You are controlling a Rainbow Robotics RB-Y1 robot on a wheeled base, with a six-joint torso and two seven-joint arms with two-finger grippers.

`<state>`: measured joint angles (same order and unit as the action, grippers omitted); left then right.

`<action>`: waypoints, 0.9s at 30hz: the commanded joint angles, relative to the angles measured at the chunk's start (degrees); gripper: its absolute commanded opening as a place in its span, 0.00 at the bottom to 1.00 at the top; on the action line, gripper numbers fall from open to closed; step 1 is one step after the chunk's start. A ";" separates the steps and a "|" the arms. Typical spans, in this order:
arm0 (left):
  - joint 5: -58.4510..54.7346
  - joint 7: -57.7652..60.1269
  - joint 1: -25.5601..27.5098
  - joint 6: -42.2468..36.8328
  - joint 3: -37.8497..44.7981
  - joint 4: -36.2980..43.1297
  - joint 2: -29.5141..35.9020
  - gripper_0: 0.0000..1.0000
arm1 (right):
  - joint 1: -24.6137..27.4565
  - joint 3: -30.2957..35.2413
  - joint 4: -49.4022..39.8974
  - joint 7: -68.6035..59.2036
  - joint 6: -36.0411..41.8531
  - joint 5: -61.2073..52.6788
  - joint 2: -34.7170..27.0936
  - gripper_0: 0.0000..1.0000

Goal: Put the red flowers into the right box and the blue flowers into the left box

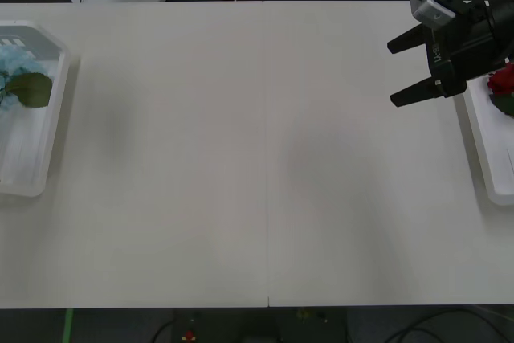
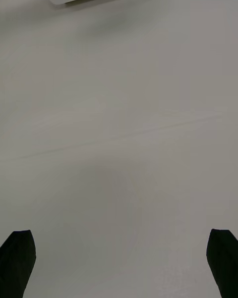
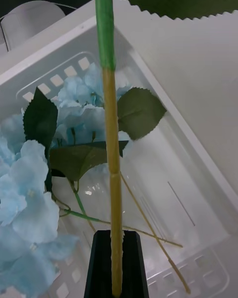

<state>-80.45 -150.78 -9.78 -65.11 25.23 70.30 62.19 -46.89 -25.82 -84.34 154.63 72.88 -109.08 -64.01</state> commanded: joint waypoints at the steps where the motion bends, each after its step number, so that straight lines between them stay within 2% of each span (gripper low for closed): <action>1: 4.43 -2.94 1.08 1.22 0.79 0.81 2.24 0.00 | 0.75 1.92 -1.79 0.37 -1.25 -1.14 -3.05 1.00; 9: 11.81 -2.67 0.46 7.72 -6.95 0.37 2.32 0.00 | 0.83 1.92 -1.61 0.37 -1.34 -1.05 -2.44 1.00; 15: 16.38 -2.94 0.29 9.13 -8.00 -5.96 2.32 0.00 | 0.83 1.92 -1.61 0.37 -0.72 -0.96 -2.44 1.00; 27: 17.52 -2.59 -4.90 11.85 -16.88 -14.66 2.24 0.00 | 0.83 1.92 -1.17 0.37 -0.02 -0.88 -2.26 1.00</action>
<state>-63.58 -150.78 -11.98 -54.65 10.17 56.94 62.19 -46.35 -25.33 -84.73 154.63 72.49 -109.43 -64.42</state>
